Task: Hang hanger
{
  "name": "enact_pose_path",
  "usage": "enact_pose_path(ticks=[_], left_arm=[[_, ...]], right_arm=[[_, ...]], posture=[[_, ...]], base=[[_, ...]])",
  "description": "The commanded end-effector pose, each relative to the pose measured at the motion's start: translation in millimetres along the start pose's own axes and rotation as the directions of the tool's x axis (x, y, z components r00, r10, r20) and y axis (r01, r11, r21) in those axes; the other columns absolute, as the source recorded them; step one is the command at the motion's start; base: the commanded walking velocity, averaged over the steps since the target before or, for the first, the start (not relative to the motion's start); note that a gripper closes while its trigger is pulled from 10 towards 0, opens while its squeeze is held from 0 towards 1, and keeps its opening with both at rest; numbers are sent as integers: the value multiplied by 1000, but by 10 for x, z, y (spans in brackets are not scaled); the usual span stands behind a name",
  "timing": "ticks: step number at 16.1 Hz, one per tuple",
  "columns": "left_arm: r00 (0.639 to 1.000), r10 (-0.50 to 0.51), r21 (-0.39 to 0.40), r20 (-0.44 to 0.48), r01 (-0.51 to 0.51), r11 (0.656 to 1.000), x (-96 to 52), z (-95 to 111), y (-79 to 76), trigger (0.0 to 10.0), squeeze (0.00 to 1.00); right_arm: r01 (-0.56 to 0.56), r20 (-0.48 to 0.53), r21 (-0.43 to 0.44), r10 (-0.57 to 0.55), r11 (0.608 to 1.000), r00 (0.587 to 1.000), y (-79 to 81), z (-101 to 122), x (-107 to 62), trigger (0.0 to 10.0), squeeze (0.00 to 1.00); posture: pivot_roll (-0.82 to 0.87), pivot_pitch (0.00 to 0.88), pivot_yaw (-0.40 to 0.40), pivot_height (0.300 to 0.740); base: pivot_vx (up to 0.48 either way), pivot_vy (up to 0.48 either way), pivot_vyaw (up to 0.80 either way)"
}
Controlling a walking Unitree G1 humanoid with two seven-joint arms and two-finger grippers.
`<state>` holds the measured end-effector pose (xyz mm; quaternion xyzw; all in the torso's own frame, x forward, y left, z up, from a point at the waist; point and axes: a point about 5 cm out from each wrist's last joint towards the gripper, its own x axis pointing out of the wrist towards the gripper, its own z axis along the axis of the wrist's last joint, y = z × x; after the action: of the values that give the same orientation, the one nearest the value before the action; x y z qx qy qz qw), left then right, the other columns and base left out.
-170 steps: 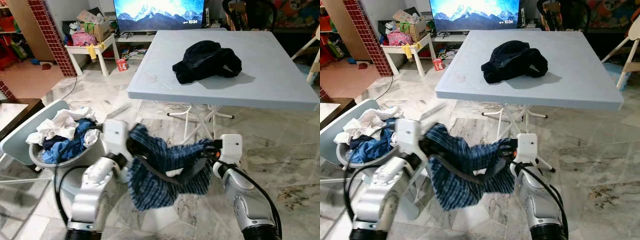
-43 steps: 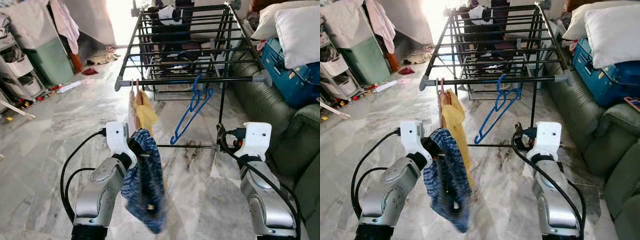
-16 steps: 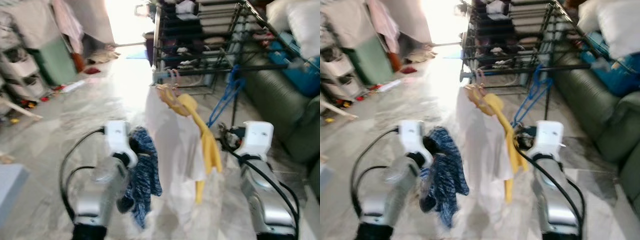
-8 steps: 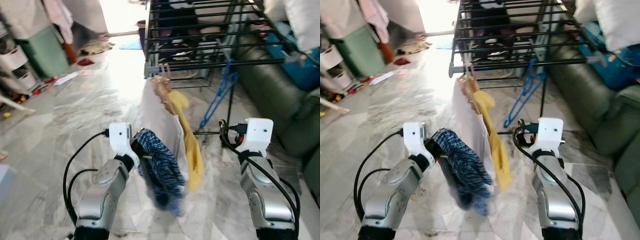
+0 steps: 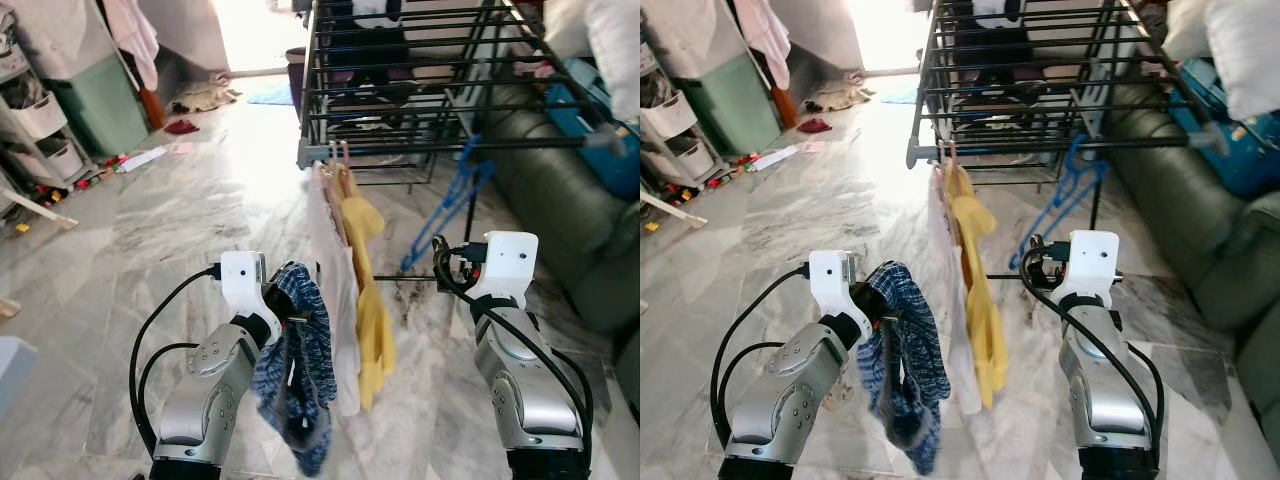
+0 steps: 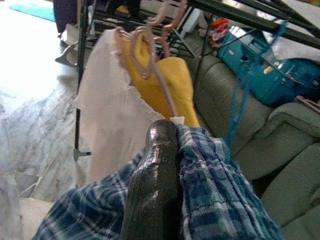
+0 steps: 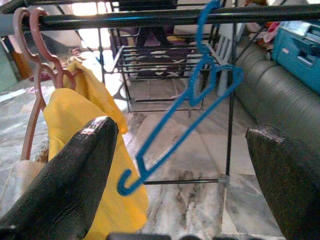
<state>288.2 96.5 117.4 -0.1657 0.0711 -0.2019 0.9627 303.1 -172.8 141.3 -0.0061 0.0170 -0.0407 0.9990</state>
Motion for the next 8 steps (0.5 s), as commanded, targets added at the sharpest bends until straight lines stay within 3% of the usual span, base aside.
enact_pose_path(ticks=[1,8], left_arm=[[1000,-14,9,15,14,1000,-8,36,-10,10000,0],[1000,-30,5,5,30,1000,-18,3,-38,10000,0]], right_arm=[[-11,4,1,11,1000,1000,39,12,9,10000,0],[-3,1,-9,3,1000,1000,28,-2,16,10000,0]], posture=[[-155,41,68,740],[-154,36,63,740]], base=[[292,0,0],[288,0,0]])
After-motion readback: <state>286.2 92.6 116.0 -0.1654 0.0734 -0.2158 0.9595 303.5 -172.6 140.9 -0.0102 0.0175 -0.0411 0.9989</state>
